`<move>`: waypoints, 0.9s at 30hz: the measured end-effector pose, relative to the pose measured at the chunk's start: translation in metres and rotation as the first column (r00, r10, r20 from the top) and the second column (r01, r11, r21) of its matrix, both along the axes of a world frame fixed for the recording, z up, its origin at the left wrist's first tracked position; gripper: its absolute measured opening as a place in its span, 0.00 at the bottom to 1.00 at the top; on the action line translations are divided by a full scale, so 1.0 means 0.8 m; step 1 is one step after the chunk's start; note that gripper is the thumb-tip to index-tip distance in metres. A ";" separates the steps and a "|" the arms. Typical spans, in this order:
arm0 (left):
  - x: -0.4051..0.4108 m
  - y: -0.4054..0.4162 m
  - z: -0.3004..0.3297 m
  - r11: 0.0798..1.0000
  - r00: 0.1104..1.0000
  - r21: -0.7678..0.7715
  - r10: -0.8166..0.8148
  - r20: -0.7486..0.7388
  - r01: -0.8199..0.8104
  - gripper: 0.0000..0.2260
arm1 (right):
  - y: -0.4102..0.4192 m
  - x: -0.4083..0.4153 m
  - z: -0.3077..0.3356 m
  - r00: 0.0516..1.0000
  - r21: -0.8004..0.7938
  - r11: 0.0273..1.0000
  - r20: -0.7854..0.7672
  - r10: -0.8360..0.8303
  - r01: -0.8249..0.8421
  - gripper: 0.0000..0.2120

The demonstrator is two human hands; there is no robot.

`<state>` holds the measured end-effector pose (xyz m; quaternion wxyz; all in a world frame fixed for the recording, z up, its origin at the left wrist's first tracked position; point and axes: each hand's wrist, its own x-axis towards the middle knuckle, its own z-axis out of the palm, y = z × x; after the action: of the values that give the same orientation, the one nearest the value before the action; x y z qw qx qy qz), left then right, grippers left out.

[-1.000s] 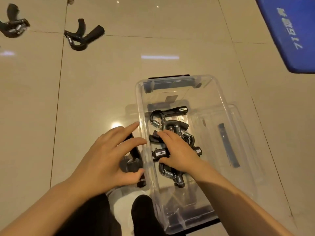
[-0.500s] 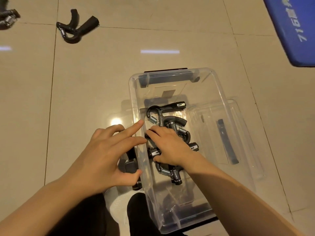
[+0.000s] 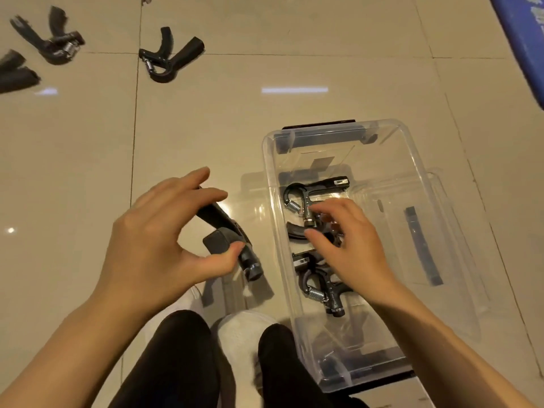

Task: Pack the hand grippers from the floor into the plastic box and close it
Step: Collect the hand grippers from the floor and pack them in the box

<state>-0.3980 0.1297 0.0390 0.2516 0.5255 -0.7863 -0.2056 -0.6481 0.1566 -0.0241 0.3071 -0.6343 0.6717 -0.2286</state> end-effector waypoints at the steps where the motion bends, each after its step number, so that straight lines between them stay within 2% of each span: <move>1: 0.002 -0.002 0.006 0.999 1.000 -0.038 0.021 0.007 -0.021 0.23 | 0.006 0.008 0.018 0.996 -0.070 0.996 0.070 -0.055 0.060 0.15; 4: 0.005 -0.007 0.023 0.983 0.991 -0.131 0.119 -0.060 -0.126 0.21 | 0.014 0.043 0.069 0.984 -0.212 0.977 0.176 0.040 -0.002 0.15; 7: 0.005 -0.006 0.037 0.960 0.920 -0.062 0.243 -0.308 -0.274 0.19 | 0.001 0.077 0.086 0.978 -0.380 0.907 0.030 0.207 -0.181 0.16; 9: -0.001 -0.006 0.041 0.934 0.797 0.095 0.345 -0.495 -0.345 0.18 | -0.014 0.087 0.088 0.969 -0.510 0.825 -0.086 0.232 -0.243 0.12; 11: -0.007 -0.007 0.036 0.894 0.659 0.249 0.444 -0.607 -0.373 0.18 | -0.028 0.087 0.091 0.974 -0.579 0.783 -0.132 0.183 -0.226 0.11; 14: -0.015 -0.011 0.026 0.801 0.384 0.511 0.599 -0.703 -0.313 0.21 | -0.038 0.077 0.100 0.992 -0.589 0.802 -0.122 0.032 -0.099 0.16; 15: -0.019 -0.012 0.023 0.772 0.328 0.574 0.636 -0.699 -0.273 0.22 | -0.038 0.074 0.104 0.996 -0.578 0.815 -0.094 -0.012 -0.045 0.16; 17: -0.032 -0.012 0.019 0.751 0.333 0.624 0.657 -0.676 -0.214 0.23 | -0.037 0.066 0.112 0.996 -0.568 0.821 -0.012 -0.083 0.062 0.13; 22: -0.083 0.009 0.022 0.782 0.429 0.623 0.574 -0.697 -0.034 0.24 | -0.049 0.044 0.126 0.975 -0.540 0.813 0.127 -0.180 0.220 0.12; 25: -0.112 0.027 0.024 0.746 0.437 0.664 0.581 -0.687 0.052 0.21 | -0.062 0.041 0.126 0.992 -0.537 0.834 0.061 -0.114 0.128 0.11; 26: -0.114 0.030 0.019 0.750 0.478 0.658 0.553 -0.682 0.071 0.21 | -0.064 0.038 0.124 0.996 -0.546 0.835 0.006 -0.084 0.074 0.11; 27: -0.111 0.030 0.011 0.782 0.567 0.620 0.483 -0.667 0.065 0.23 | -0.065 0.032 0.122 0.997 -0.555 0.831 -0.045 -0.064 0.028 0.10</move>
<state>-0.4871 0.1537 0.0475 0.4263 0.5202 -0.4117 -0.6149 -0.6221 0.1043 0.0738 0.0841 -0.6865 0.6009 -0.4008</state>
